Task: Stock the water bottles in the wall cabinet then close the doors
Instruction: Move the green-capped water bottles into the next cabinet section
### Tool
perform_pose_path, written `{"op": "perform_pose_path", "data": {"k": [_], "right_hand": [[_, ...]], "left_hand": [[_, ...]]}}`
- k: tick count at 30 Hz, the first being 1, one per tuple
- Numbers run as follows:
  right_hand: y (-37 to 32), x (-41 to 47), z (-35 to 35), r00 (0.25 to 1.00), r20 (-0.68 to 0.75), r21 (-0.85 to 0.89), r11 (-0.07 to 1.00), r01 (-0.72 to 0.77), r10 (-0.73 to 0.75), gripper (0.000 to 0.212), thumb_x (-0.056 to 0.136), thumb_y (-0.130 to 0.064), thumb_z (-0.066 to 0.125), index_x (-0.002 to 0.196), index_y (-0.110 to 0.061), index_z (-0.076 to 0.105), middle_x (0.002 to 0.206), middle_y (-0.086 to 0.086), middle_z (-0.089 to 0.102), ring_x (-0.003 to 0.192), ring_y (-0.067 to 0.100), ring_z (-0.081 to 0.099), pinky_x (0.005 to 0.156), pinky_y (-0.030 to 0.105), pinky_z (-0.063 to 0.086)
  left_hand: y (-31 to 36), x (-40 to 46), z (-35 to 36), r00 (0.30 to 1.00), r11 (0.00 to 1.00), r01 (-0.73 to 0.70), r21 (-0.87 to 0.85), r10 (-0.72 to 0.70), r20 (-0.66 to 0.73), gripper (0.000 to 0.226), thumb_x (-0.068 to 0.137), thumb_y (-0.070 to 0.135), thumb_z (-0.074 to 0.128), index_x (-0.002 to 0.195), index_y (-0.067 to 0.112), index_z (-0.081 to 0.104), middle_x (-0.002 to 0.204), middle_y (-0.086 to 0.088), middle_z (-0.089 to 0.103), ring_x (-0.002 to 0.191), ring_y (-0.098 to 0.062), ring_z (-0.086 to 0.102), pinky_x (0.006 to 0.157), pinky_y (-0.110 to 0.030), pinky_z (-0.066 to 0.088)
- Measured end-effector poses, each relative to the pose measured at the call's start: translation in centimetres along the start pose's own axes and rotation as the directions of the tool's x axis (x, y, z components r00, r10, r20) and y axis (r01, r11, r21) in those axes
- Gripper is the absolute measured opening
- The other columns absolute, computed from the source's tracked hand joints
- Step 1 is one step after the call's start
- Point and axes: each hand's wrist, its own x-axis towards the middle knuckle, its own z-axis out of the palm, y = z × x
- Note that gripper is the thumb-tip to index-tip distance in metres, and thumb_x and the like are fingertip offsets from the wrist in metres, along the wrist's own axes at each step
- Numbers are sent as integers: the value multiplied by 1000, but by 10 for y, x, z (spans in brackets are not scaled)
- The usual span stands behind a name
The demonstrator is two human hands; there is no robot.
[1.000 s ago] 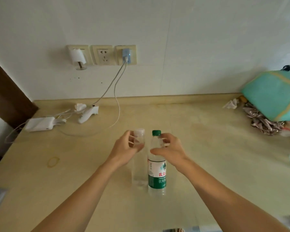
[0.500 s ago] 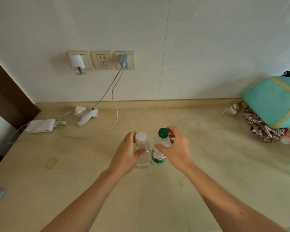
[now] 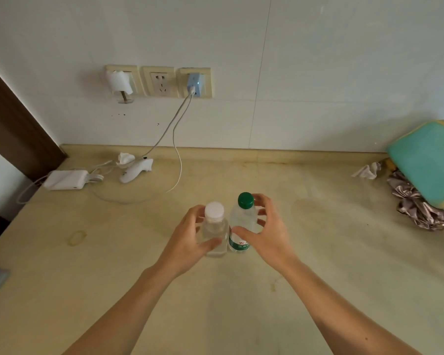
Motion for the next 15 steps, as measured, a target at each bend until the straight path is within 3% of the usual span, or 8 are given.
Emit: {"op": "perform_pose_path", "data": {"k": [4, 7, 12, 15], "right_hand": [[32, -2, -1, 987, 125, -6, 995, -104, 104, 102, 66, -42, 91, 149, -39, 31, 140, -20, 47, 123, 1, 52, 102, 27, 49], [53, 1, 1, 971, 180, 1, 987, -162, 159, 103, 68, -35, 92, 152, -30, 32, 144, -16, 47, 126, 5, 51, 105, 34, 49], [67, 11, 11, 955, 245, 18, 984, -177, 168, 84, 67, -28, 93, 132, -47, 43, 124, -29, 59, 114, -12, 55, 83, 6, 48], [72, 17, 14, 953, 249, 21, 983, -182, 171, 70, 67, -26, 92, 116, -51, 50, 107, -31, 65, 104, -12, 61, 78, 4, 48]], "left_hand": [[-17, -3, 13, 991, 984, 135, -113, -131, 40, 96, 59, 50, 91, 140, 43, 39, 136, 19, 54, 127, -2, 52, 108, -37, 47], [-25, -4, 24, 974, 949, 225, -220, -219, 52, 96, 61, 34, 95, 140, 34, 41, 135, 6, 58, 126, -15, 57, 106, -44, 49], [-33, -5, 39, 957, 901, 289, -323, -283, 66, 79, 72, 7, 87, 137, 28, 48, 122, 9, 69, 111, -14, 70, 88, -32, 59], [-35, -3, 44, 950, 882, 303, -361, -309, 42, 76, 72, -3, 85, 134, 24, 51, 119, 5, 71, 111, -19, 70, 84, -30, 58]]}}
